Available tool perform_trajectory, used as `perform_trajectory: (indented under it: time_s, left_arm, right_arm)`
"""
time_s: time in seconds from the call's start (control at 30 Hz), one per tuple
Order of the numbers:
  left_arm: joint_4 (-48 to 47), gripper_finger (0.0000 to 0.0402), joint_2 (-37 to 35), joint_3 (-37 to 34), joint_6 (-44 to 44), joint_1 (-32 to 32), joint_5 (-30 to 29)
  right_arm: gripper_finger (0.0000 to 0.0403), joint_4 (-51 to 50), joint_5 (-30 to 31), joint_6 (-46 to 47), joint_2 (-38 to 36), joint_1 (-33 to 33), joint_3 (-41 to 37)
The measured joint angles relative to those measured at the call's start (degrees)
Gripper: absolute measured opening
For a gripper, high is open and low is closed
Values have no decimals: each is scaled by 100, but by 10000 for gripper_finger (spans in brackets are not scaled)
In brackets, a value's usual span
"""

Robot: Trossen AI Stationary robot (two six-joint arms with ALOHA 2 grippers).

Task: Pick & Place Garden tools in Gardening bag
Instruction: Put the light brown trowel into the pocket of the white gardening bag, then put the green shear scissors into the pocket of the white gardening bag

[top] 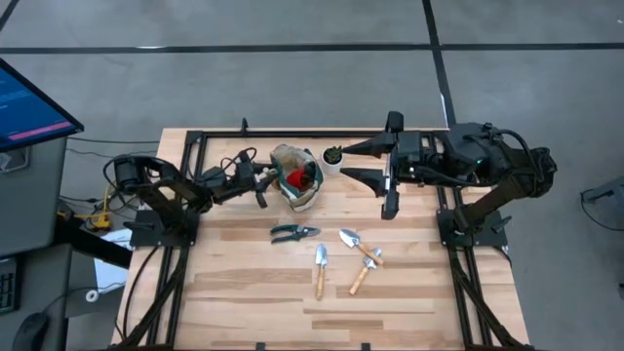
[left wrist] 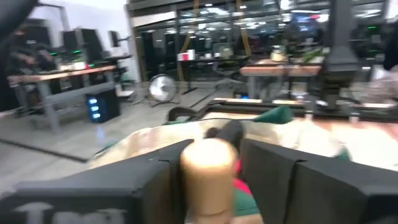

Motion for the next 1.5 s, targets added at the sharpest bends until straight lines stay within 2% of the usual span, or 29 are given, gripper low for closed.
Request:
perform_trajectory:
  time_s: [0.1,0.23,0.4,0.53,0.7,0.83,1.0,1.13,1.27,1.5]
  left_arm:
    - [-4,160,-143,-3,8,0,263]
    - [-6,222,-471,-4,329,0,309]
    - [-367,292,-1126,-4,466,0,57]
    - [-1080,321,-1913,-4,440,-42,24]
    - [-2505,322,-3037,57,297,-402,-39]
    - [-3907,315,-3838,351,304,-909,-393]
    - [-5370,313,-4428,958,288,-1564,-1048]
    - [-6472,313,-4638,1606,37,-2085,-1524]
    - [-7258,312,-4701,2136,-300,-2580,-1853]
    - [-8493,287,-4858,2675,-1186,-3781,-1973]
  right_arm:
    - [212,-262,171,114,0,0,0]
    - [237,-428,198,206,0,-4,0]
    - [236,-622,203,238,0,-1,0]
    - [226,-1374,649,552,-2,-41,0]
    - [217,-2375,749,1303,1,-201,0]
    - [215,-3040,743,1717,106,-310,-12]
    - [215,-3754,728,1895,307,-437,-15]
    - [215,-4107,660,1853,603,-557,-13]
    - [215,-4117,245,1600,921,-802,0]
    - [219,-3249,-1088,642,1705,-1116,-2]
